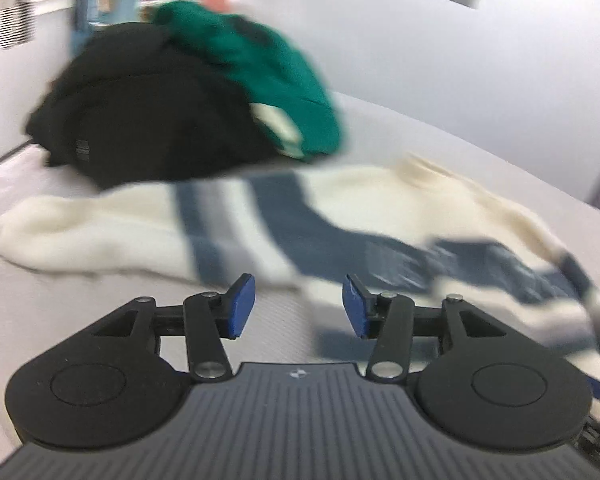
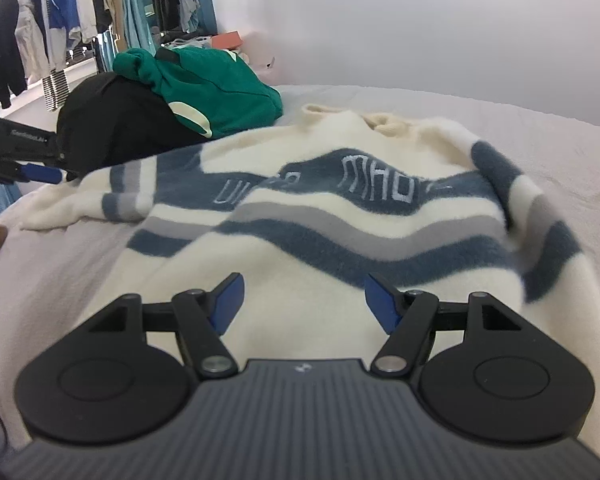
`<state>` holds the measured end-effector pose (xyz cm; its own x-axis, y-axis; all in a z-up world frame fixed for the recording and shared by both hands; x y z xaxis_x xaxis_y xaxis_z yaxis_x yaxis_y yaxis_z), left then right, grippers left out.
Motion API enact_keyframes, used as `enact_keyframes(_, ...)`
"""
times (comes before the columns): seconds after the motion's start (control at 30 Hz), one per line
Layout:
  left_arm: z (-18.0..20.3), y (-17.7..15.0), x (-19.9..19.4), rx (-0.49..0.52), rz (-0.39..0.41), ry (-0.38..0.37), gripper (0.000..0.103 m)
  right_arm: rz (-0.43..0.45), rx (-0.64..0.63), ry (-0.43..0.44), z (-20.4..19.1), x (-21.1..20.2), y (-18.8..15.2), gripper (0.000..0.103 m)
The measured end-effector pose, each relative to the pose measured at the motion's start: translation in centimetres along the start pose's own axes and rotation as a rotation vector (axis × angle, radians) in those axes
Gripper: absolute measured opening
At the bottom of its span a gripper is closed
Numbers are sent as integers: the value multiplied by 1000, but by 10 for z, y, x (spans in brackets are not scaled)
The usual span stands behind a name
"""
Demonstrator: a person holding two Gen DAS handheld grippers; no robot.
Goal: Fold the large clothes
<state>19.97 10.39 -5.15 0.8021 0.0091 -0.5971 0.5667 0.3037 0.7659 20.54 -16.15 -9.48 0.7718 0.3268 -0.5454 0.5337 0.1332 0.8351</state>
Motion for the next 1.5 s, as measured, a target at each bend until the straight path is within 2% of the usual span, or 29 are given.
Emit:
enact_keyframes(0.2, 75, -57, -29, 2, -33, -182, 55, 19, 13, -28, 4, -26, -3, 69)
enact_keyframes(0.3, 87, -88, -31, -8, -34, -253, 55, 32, 42, -63, 12, -37, -3, 69)
enact_keyframes(0.43, 90, -115, -21, 0, -49, -255, 55, 27, 113, -138, 31, -51, -4, 69)
enact_keyframes(0.53, 85, -123, -15, -12, -71, -279, 54, 4, 151, -255, 49, -55, -6, 70)
enact_keyframes(0.63, 75, -125, -16, -41, -65, -292, 54, -34, 251, -382, 72, -52, -8, 70)
enact_keyframes(0.7, 67, -123, -16, -74, -60, -304, 54, -72, 316, -434, 85, -46, -13, 82)
enact_keyframes(0.83, 55, -120, -20, -132, -55, -312, 54, -126, 377, -467, 96, -32, -21, 83)
enact_keyframes(0.93, 48, -118, -20, -175, -59, -324, 54, -164, 383, -459, 95, -20, -24, 83)
enact_keyframes(1.13, 45, -116, -20, -195, -52, -308, 54, -230, 437, -456, 103, -3, -34, 83)
enact_keyframes(1.33, 39, -117, -16, -220, -50, -276, 54, -199, 472, -509, 108, -12, -36, 82)
enact_keyframes(1.43, 36, -117, -14, -232, -48, -264, 54, -137, 506, -604, 117, -27, -33, 81)
enact_keyframes(1.5, 35, -118, -13, -239, -49, -260, 54, -125, 557, -595, 124, -32, -36, 81)
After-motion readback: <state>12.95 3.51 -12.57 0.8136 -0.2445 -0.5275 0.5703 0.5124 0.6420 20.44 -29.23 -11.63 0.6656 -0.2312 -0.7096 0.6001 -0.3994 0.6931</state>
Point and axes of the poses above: each gripper's, at about its wrist camera, not at the fingertips, and x roughly the way its jaws point, z to its right, y to its top, the point moved 3 cm from there along x, roughly the way its jaws point, and after that the axes turned 9 degrees about -y, right-handed, at the moved point
